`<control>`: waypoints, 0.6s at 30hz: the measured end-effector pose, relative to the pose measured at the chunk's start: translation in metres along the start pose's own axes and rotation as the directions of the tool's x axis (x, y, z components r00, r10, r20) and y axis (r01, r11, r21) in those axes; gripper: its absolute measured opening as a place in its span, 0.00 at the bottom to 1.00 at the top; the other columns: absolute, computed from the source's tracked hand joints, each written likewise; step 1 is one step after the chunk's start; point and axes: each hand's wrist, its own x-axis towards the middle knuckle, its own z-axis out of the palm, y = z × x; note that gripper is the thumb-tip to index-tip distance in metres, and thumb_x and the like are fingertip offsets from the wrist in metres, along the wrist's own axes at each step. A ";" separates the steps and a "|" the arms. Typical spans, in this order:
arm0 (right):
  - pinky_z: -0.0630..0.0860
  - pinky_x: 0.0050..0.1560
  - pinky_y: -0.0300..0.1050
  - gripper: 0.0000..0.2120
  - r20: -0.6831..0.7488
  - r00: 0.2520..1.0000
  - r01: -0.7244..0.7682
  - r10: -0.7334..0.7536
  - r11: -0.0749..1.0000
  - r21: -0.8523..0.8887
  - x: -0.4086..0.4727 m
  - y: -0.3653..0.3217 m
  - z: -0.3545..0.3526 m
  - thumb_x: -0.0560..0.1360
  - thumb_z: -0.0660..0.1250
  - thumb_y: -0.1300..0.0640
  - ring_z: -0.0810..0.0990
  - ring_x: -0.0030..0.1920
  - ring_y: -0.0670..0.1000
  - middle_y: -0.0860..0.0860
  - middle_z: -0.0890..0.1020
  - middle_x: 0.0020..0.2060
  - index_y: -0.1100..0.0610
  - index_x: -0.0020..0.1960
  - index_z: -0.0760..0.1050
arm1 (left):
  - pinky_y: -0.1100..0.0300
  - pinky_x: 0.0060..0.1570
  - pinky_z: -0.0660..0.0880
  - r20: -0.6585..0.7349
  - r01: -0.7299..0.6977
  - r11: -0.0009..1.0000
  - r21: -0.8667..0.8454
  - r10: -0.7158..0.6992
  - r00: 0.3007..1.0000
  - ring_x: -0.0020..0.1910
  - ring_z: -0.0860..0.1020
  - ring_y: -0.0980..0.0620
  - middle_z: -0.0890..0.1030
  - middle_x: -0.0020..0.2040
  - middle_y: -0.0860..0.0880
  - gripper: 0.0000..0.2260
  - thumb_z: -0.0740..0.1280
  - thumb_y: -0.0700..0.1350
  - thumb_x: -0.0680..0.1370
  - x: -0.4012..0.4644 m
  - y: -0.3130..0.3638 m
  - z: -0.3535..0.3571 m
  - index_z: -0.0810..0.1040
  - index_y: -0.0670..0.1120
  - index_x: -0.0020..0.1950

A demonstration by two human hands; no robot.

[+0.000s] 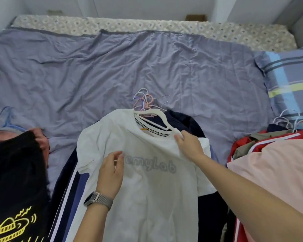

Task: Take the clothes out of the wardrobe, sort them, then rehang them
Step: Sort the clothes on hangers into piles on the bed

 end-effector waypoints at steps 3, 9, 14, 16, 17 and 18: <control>0.60 0.31 0.43 0.20 -0.035 0.993 0.116 -0.113 0.984 0.134 -0.036 -0.010 -0.018 0.80 0.58 0.48 0.67 0.30 0.48 0.48 0.67 0.27 0.55 0.33 0.61 | 0.66 0.51 0.71 -0.144 -0.151 0.987 0.060 0.158 0.977 0.53 0.72 0.54 0.74 0.58 0.45 0.11 0.59 0.42 0.80 0.002 0.031 -0.013 0.75 0.44 0.61; 0.59 0.29 0.38 0.25 -0.034 0.977 0.215 -0.213 0.945 0.245 -0.116 0.000 -0.100 0.78 0.61 0.45 0.62 0.26 0.45 0.45 0.63 0.23 0.57 0.29 0.59 | 0.43 0.66 0.55 -0.114 -0.214 0.840 0.498 0.309 0.944 0.70 0.62 0.48 0.64 0.73 0.51 0.19 0.58 0.49 0.80 0.006 0.088 -0.039 0.66 0.54 0.71; 0.57 0.28 0.39 0.31 -0.001 0.975 0.210 -0.222 0.921 0.328 -0.172 0.008 -0.176 0.67 0.61 0.34 0.60 0.27 0.44 0.46 0.61 0.26 0.63 0.30 0.63 | 0.54 0.60 0.49 0.060 -0.274 0.885 0.376 0.271 0.961 0.57 0.71 0.56 0.75 0.45 0.59 0.16 0.47 0.65 0.72 -0.026 0.117 -0.056 0.71 0.66 0.51; 0.57 0.29 0.41 0.33 -0.006 0.968 0.240 -0.252 0.914 0.327 -0.187 0.011 -0.195 0.66 0.61 0.33 0.61 0.28 0.45 0.47 0.62 0.26 0.66 0.31 0.66 | 0.51 0.61 0.51 0.023 -0.275 0.886 0.373 0.288 0.957 0.56 0.69 0.55 0.71 0.45 0.57 0.15 0.50 0.66 0.70 -0.044 0.120 -0.056 0.72 0.63 0.47; 0.57 0.29 0.42 0.34 -0.008 0.963 0.259 -0.271 0.911 0.322 -0.194 0.010 -0.203 0.67 0.61 0.33 0.61 0.28 0.45 0.47 0.62 0.26 0.67 0.31 0.66 | 0.48 0.62 0.54 -0.032 -0.292 0.881 0.373 0.327 0.945 0.56 0.66 0.54 0.69 0.48 0.55 0.16 0.53 0.66 0.70 -0.054 0.121 -0.056 0.72 0.61 0.49; 0.57 0.29 0.42 0.33 -0.009 0.956 0.281 -0.293 0.906 0.315 -0.202 0.008 -0.209 0.67 0.61 0.33 0.61 0.28 0.45 0.47 0.62 0.26 0.66 0.31 0.66 | 0.45 0.63 0.57 -0.106 -0.312 0.880 0.359 0.370 0.923 0.56 0.65 0.52 0.67 0.51 0.53 0.18 0.55 0.66 0.70 -0.066 0.124 -0.057 0.71 0.59 0.53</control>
